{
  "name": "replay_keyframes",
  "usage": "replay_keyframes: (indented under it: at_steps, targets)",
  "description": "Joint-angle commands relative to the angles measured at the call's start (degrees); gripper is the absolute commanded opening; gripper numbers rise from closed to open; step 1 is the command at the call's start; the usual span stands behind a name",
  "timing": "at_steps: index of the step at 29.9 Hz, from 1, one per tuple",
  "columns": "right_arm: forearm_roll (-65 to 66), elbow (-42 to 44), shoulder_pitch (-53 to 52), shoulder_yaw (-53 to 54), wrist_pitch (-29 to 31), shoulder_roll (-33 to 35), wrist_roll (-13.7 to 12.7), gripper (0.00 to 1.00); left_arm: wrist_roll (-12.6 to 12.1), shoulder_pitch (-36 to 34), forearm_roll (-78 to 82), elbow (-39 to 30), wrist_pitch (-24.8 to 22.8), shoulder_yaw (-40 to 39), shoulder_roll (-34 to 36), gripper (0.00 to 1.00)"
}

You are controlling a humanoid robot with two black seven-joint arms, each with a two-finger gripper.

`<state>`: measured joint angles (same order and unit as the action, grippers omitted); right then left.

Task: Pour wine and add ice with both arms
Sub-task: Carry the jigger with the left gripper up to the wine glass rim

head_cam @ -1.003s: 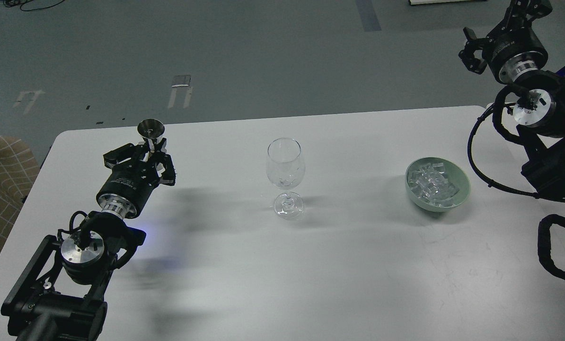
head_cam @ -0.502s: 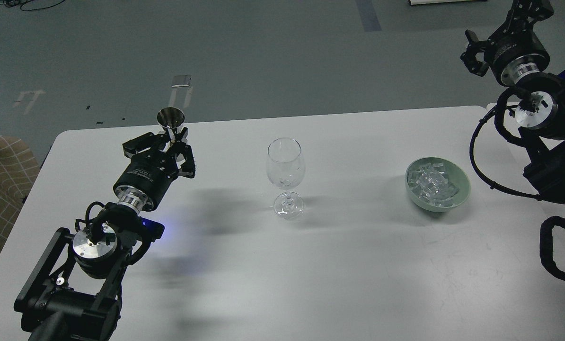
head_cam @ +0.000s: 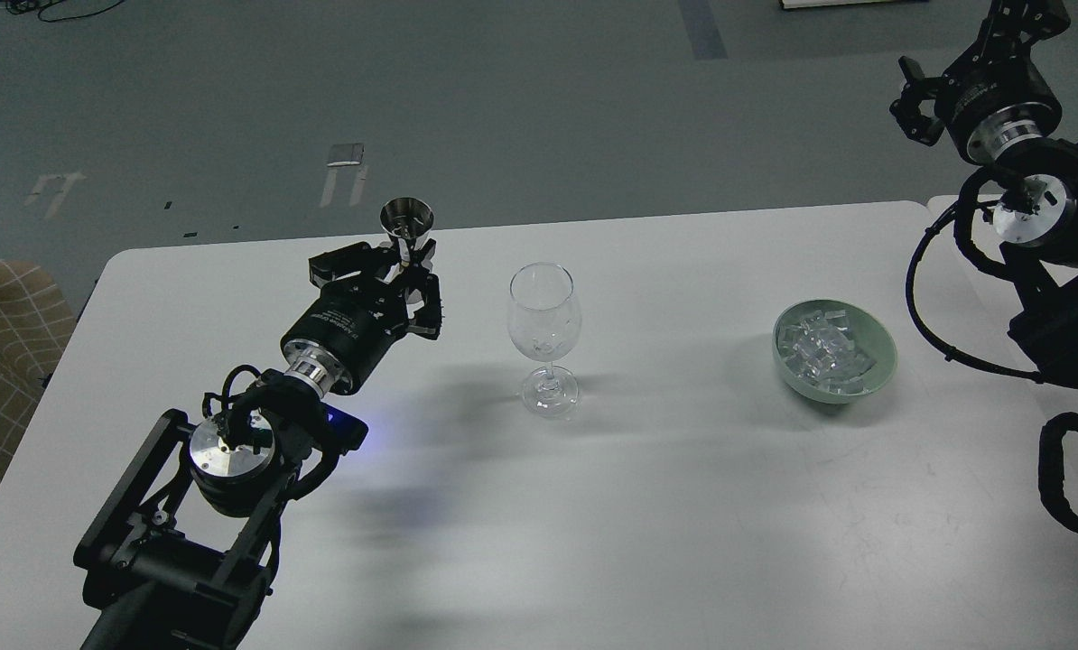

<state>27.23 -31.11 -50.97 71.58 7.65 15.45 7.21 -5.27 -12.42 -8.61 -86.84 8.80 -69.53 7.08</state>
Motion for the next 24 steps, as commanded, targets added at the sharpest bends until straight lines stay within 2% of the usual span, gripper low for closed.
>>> replay_keyframes:
  at_steps: [1, 7, 24]
  targets:
    - [-0.08, 0.00, 0.16, -0.13, 0.00, 0.37, 0.00, 1.00, 0.00, -1.20, -0.01, 0.00, 0.95, 0.10, -0.66, 0.00]
    - [-0.08, 0.00, 0.16, 0.05, 0.00, 0.37, 0.00, 1.00, 0.08, -2.08, 0.17, -0.17, 1.48, 3.09, -2.07, 0.00]
    - [-0.08, 0.00, 0.34, -0.13, 0.08, 0.37, 0.00, 1.00, 0.00, -2.88, 3.51, -0.26, 2.19, 4.93, -2.25, 0.00]
